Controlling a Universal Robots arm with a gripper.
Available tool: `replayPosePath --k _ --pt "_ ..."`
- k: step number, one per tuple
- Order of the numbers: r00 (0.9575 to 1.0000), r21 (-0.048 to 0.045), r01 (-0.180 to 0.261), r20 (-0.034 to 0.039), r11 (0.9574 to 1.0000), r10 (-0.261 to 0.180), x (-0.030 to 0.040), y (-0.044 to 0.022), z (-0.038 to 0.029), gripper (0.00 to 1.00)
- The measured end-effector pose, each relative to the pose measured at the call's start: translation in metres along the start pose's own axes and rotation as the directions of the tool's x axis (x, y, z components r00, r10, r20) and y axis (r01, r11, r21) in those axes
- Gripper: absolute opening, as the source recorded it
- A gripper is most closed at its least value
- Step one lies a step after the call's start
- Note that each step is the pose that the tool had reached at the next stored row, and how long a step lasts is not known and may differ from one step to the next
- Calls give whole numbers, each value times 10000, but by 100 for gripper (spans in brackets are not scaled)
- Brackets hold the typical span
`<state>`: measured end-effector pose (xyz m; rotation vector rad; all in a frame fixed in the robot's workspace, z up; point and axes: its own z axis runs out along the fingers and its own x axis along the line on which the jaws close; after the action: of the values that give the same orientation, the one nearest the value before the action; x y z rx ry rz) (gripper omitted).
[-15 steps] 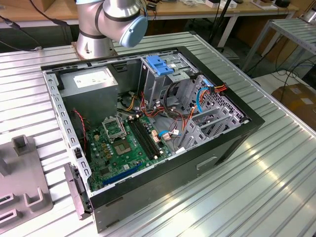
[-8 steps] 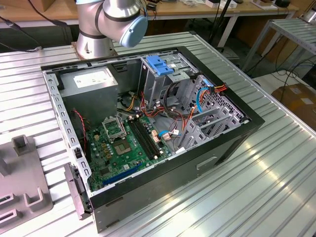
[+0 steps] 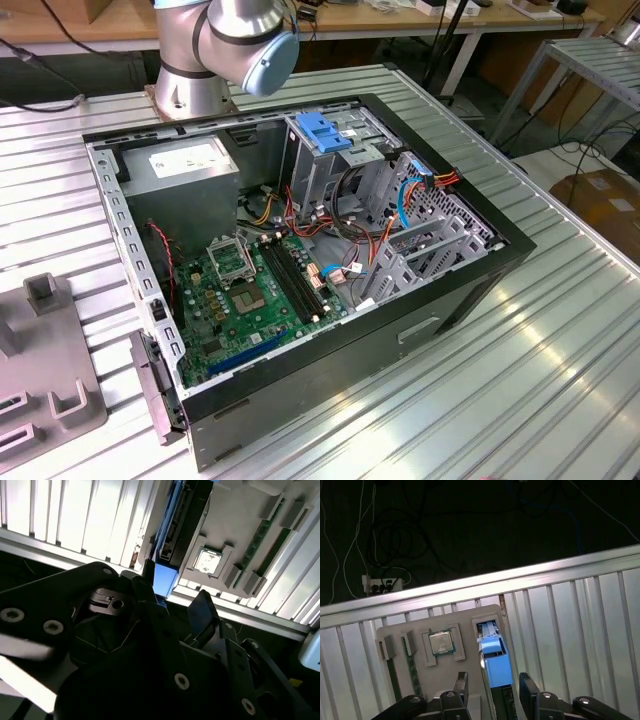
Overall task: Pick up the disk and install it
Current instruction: 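Pick up the disk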
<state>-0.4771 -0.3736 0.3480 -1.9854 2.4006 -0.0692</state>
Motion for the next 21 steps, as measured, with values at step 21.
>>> replayPosePath --k 21 --pt "9891 -134 1462 207 9892 -1459 1 36 312 60"
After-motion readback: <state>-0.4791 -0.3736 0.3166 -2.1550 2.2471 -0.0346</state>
